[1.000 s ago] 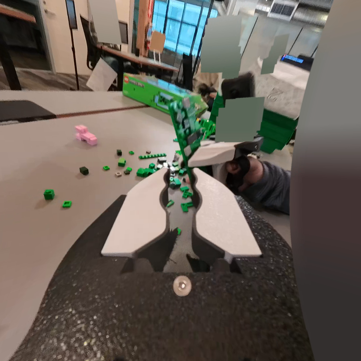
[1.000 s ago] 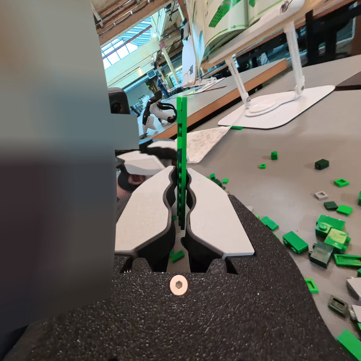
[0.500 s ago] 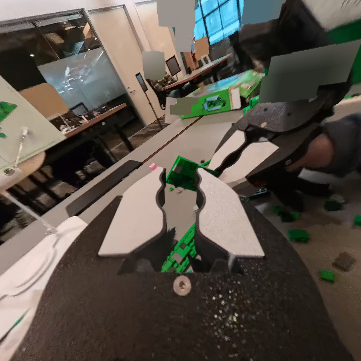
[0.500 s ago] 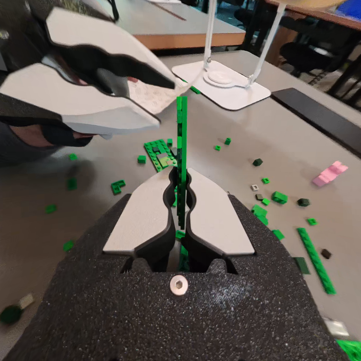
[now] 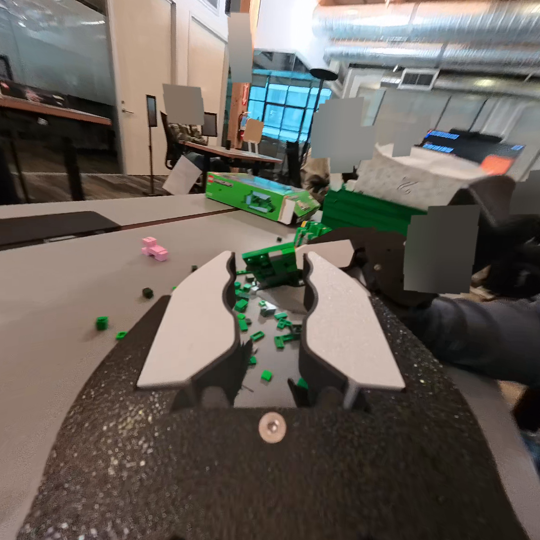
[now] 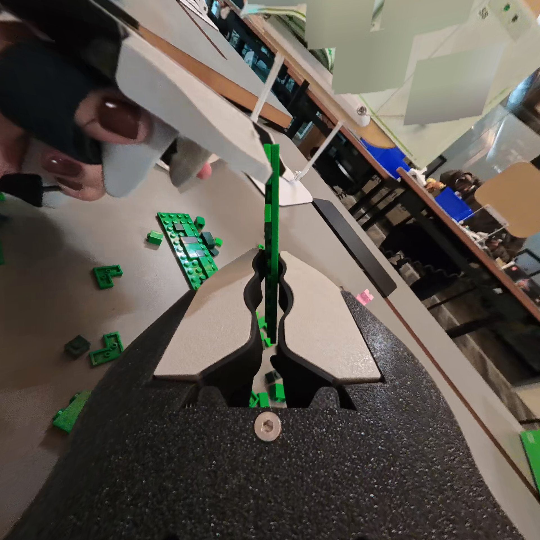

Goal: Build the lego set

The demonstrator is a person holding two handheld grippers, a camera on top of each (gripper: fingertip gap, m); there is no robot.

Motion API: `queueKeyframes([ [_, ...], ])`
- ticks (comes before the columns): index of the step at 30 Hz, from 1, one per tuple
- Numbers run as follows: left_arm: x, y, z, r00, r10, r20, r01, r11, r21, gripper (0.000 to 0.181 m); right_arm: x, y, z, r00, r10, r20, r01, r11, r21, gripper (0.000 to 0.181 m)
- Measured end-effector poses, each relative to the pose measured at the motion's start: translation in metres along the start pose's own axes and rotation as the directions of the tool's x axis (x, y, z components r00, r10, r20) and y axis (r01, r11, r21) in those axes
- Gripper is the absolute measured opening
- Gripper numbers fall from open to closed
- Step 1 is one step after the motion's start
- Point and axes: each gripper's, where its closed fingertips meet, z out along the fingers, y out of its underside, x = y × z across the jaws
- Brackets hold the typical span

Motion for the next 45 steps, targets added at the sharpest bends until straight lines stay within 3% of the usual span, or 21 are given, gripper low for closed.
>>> queueKeyframes([
  [3,0.003,-0.002,0.000,0.993,-0.095,-0.072,0.097,0.995,0.027,0.045,-0.004,-0.004,0.000,0.999,-0.033,0.005,0.033,0.999,0.025,0.006],
  [4,0.004,-0.003,-0.001,0.990,-0.110,-0.086,0.113,0.993,0.029,0.035,-0.004,-0.004,0.000,0.999,-0.037,0.004,0.037,0.999,0.026,0.006],
  [6,0.004,-0.002,0.000,0.990,-0.115,-0.084,0.118,0.993,0.027,0.034,-0.006,-0.002,0.001,0.999,-0.019,0.026,0.018,0.999,0.029,0.006],
  [14,0.008,0.009,0.000,0.983,-0.100,-0.153,0.090,0.993,-0.075,0.034,-0.015,0.003,-0.004,0.963,0.095,0.251,-0.121,0.989,0.088,0.008],
  [15,0.010,0.011,-0.001,0.979,-0.099,-0.179,0.085,0.993,-0.087,0.013,-0.021,0.001,-0.008,0.942,0.106,0.317,-0.145,0.984,0.102,0.008],
  [17,0.013,0.010,-0.003,0.974,-0.075,-0.214,0.060,0.995,-0.078,0.011,-0.024,-0.001,-0.011,0.905,0.178,0.387,-0.235,0.967,0.103,0.006],
  [28,0.000,0.027,0.000,0.984,-0.083,-0.160,0.057,0.985,-0.161,0.014,-0.019,0.017,-0.005,0.939,0.119,0.323,-0.138,0.990,0.036,0.006],
  [34,0.001,0.032,0.001,0.980,-0.101,-0.172,0.065,0.977,-0.204,0.030,-0.023,0.025,-0.003,0.950,0.052,0.308,-0.055,0.998,0.002,0.006],
  [39,0.004,0.034,0.000,0.985,0.009,-0.173,-0.047,0.975,-0.218,0.017,-0.029,0.025,-0.005,0.923,0.098,0.372,-0.105,0.994,-0.002,0.008],
  [42,0.006,0.032,-0.001,0.982,-0.036,-0.185,-0.004,0.977,-0.214,0.004,-0.030,0.024,-0.006,0.908,0.134,0.397,-0.142,0.990,-0.009,0.027],
  [45,0.001,0.030,-0.002,0.979,-0.109,-0.174,0.072,0.976,-0.208,0.004,-0.028,0.024,-0.006,0.910,0.148,0.388,-0.156,0.988,-0.013,0.030],
])
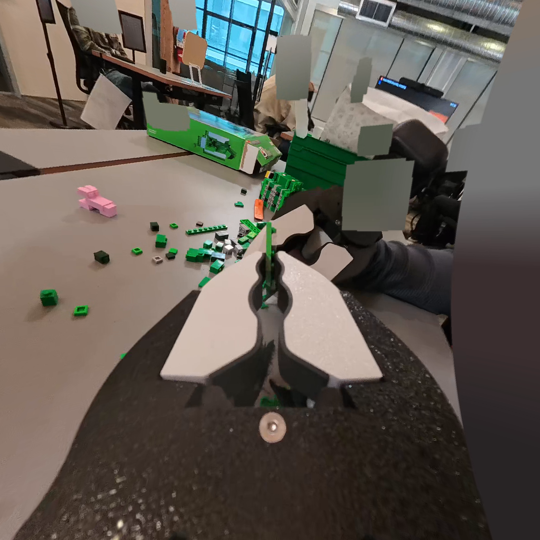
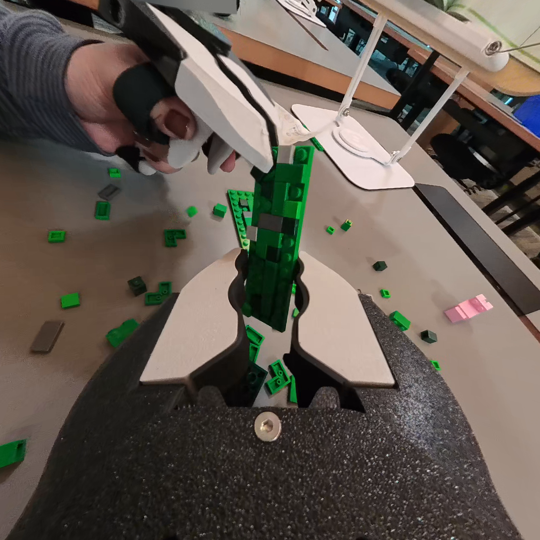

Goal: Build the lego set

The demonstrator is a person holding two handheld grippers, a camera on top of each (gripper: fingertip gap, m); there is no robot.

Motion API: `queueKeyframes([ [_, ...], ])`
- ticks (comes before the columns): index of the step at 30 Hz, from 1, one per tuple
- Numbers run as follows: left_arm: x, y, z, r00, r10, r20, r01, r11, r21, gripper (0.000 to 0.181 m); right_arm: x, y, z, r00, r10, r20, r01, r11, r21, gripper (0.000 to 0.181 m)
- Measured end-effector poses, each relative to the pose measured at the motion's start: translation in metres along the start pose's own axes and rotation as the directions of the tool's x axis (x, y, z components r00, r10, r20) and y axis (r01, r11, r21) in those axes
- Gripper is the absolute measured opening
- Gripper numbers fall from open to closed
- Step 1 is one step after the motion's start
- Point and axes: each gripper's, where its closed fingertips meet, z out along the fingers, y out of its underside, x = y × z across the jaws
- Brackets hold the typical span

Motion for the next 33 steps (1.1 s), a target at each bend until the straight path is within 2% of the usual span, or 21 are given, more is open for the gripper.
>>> queueKeyframes([
  [3,-0.006,-0.001,-0.002,0.994,-0.105,-0.003,0.105,0.994,0.027,0.003,0.004,0.000,0.000,0.999,-0.015,-0.039,0.015,1.000,-0.008,0.033],
  [6,-0.016,-0.002,-0.006,0.980,-0.196,0.014,0.195,0.979,0.062,0.003,0.015,-0.005,0.000,0.981,-0.083,-0.176,0.081,0.997,-0.017,0.045],
  [9,-0.017,-0.001,-0.005,0.975,-0.221,0.021,0.220,0.973,0.065,0.003,0.019,-0.009,0.004,0.947,-0.155,-0.283,0.139,0.987,-0.077,0.054],
  [13,-0.005,0.003,0.005,0.975,-0.223,-0.017,0.224,0.974,0.043,0.003,0.018,-0.013,0.007,0.920,-0.188,-0.345,0.157,0.981,-0.115,0.053],
  [15,0.000,0.004,0.009,0.974,-0.222,-0.035,0.223,0.974,0.033,0.003,0.019,-0.011,0.007,0.913,-0.187,-0.364,0.145,0.979,-0.140,0.047],
  [17,0.003,0.005,0.012,0.975,-0.218,-0.044,0.219,0.975,0.029,0.004,0.020,-0.007,0.007,0.912,-0.194,-0.361,0.139,0.975,-0.172,0.040],
  [22,0.006,0.011,0.011,0.971,-0.224,-0.080,0.223,0.974,-0.024,0.005,0.011,-0.002,0.008,0.944,-0.207,-0.258,0.160,0.969,-0.191,0.039],
  [27,0.012,0.027,0.015,0.975,-0.203,-0.086,0.187,0.969,-0.160,0.030,-0.005,0.004,0.010,0.951,-0.283,-0.120,0.253,0.942,-0.222,0.039],
  [28,0.015,0.032,0.017,0.973,-0.207,-0.098,0.185,0.964,-0.192,0.024,-0.009,0.004,0.011,0.953,-0.287,-0.095,0.261,0.940,-0.221,0.039],
  [29,0.017,0.036,0.018,0.975,-0.200,-0.099,0.175,0.961,-0.216,0.009,-0.010,0.004,0.011,0.952,-0.292,-0.094,0.266,0.938,-0.223,0.039],
  [33,0.013,0.033,0.016,0.967,-0.244,-0.075,0.226,0.955,-0.192,0.005,-0.005,-0.004,0.011,0.924,-0.336,-0.181,0.295,0.930,-0.219,0.039],
])
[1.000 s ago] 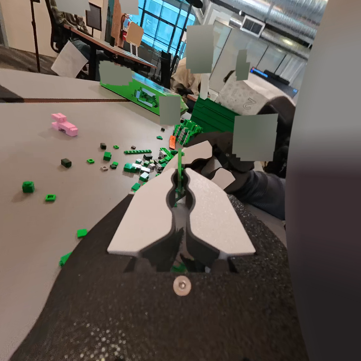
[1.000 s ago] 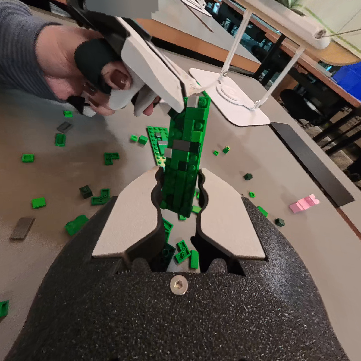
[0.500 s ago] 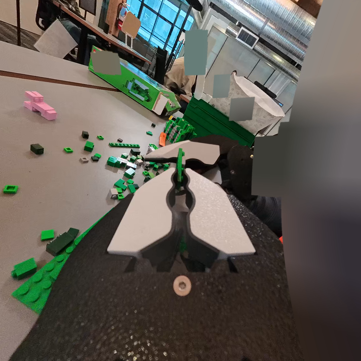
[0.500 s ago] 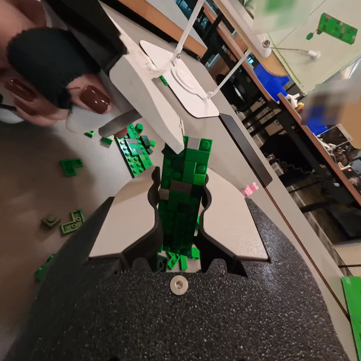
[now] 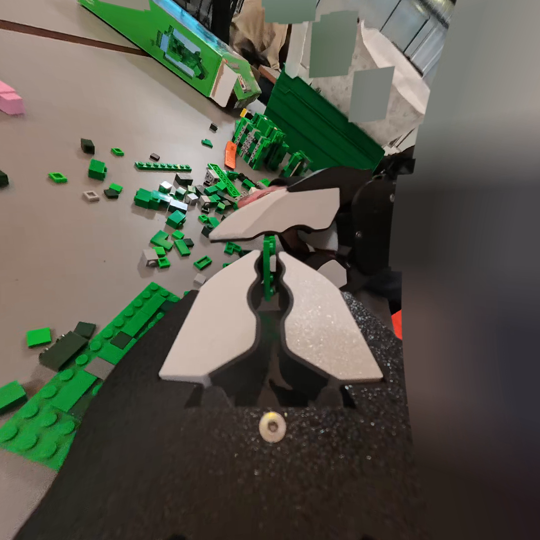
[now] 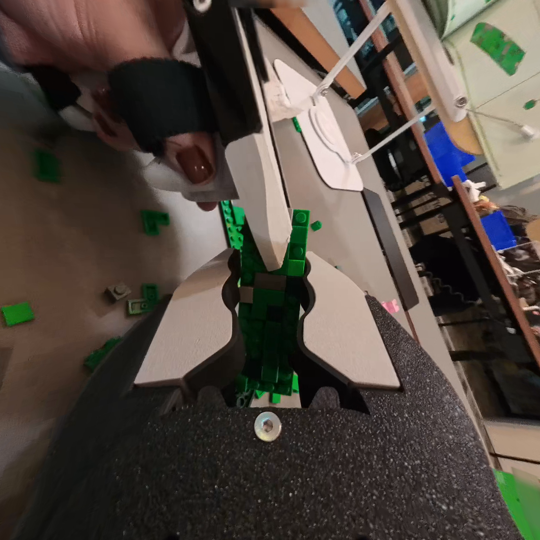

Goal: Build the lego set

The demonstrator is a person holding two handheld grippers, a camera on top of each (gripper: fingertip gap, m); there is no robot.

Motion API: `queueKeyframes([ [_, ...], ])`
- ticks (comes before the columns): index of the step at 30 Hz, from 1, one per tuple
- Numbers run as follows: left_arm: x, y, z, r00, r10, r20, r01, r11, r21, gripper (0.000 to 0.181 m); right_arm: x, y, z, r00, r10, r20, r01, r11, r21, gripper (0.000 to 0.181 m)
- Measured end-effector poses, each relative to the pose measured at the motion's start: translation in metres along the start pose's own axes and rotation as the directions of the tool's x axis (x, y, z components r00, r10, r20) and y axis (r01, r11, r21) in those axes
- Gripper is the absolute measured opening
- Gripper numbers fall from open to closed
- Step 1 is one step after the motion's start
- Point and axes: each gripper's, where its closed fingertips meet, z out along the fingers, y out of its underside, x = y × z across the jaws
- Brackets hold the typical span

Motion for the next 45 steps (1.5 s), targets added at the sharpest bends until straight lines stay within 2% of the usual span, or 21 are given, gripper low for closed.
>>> queueKeyframes([
  [2,-0.004,0.000,0.000,0.999,-0.035,0.015,0.035,0.999,0.010,0.006,0.000,-0.006,0.000,0.999,-0.014,-0.032,0.014,1.000,0.019,0.042],
  [4,-0.003,0.000,0.001,0.999,-0.040,0.007,0.040,0.999,0.018,0.006,0.000,-0.003,0.002,0.996,-0.065,-0.059,0.064,0.998,-0.027,0.048],
  [7,-0.001,0.001,0.003,0.999,-0.046,-0.004,0.046,0.999,0.017,0.006,0.003,0.001,0.003,0.990,-0.106,-0.094,0.099,0.993,-0.070,0.045],
  [8,-0.001,0.003,0.004,0.999,-0.048,-0.008,0.048,0.999,0.004,0.005,0.002,0.002,0.002,0.992,-0.097,-0.080,0.091,0.993,-0.071,0.040],
  [11,0.002,0.007,0.003,0.997,-0.062,-0.047,0.060,0.997,-0.041,0.008,-0.006,0.002,0.002,1.000,-0.015,0.024,0.016,0.999,-0.037,0.039],
  [14,0.009,0.018,0.003,0.992,-0.068,-0.107,0.054,0.991,-0.124,0.020,-0.011,0.006,0.000,0.995,0.012,0.099,-0.011,1.000,-0.016,0.039],
  [16,0.005,0.021,0.005,0.997,-0.024,-0.067,0.015,0.990,-0.141,0.010,-0.012,0.006,-0.001,0.991,0.042,0.127,-0.041,0.999,-0.007,0.038],
  [18,0.004,0.018,0.006,0.999,0.009,-0.045,-0.015,0.992,-0.124,0.009,-0.007,0.005,-0.002,0.995,0.030,0.098,-0.030,1.000,0.000,0.037],
  [20,0.001,0.016,0.005,1.000,-0.018,-0.022,0.015,0.995,-0.101,0.006,-0.002,0.000,-0.004,0.999,0.011,0.044,-0.012,1.000,0.018,0.037],
  [25,0.001,0.011,0.006,0.999,-0.050,-0.009,0.049,0.997,-0.064,0.006,-0.001,0.003,0.003,0.997,-0.075,-0.037,0.073,0.996,-0.053,0.058],
  [32,0.005,0.016,0.013,0.999,-0.039,-0.006,0.039,0.995,-0.093,0.006,0.005,0.006,0.005,0.982,-0.154,-0.109,0.140,0.982,-0.127,0.053],
  [34,0.004,0.018,0.014,1.000,-0.029,0.005,0.029,0.994,-0.104,0.006,0.007,0.009,0.005,0.979,-0.162,-0.122,0.145,0.979,-0.141,0.046],
  [37,0.006,0.015,0.014,0.998,-0.065,-0.018,0.063,0.995,-0.076,0.006,0.011,0.007,0.003,0.973,-0.178,-0.149,0.157,0.977,-0.142,0.044],
  [41,0.004,0.011,0.013,0.985,-0.162,-0.051,0.161,0.986,-0.033,0.005,0.019,0.006,0.005,0.920,-0.318,-0.230,0.270,0.938,-0.215,0.044],
  [45,0.000,0.009,0.010,0.978,-0.202,-0.056,0.202,0.979,-0.014,0.005,0.027,0.007,0.008,0.863,-0.405,-0.303,0.325,0.903,-0.281,0.044],
])
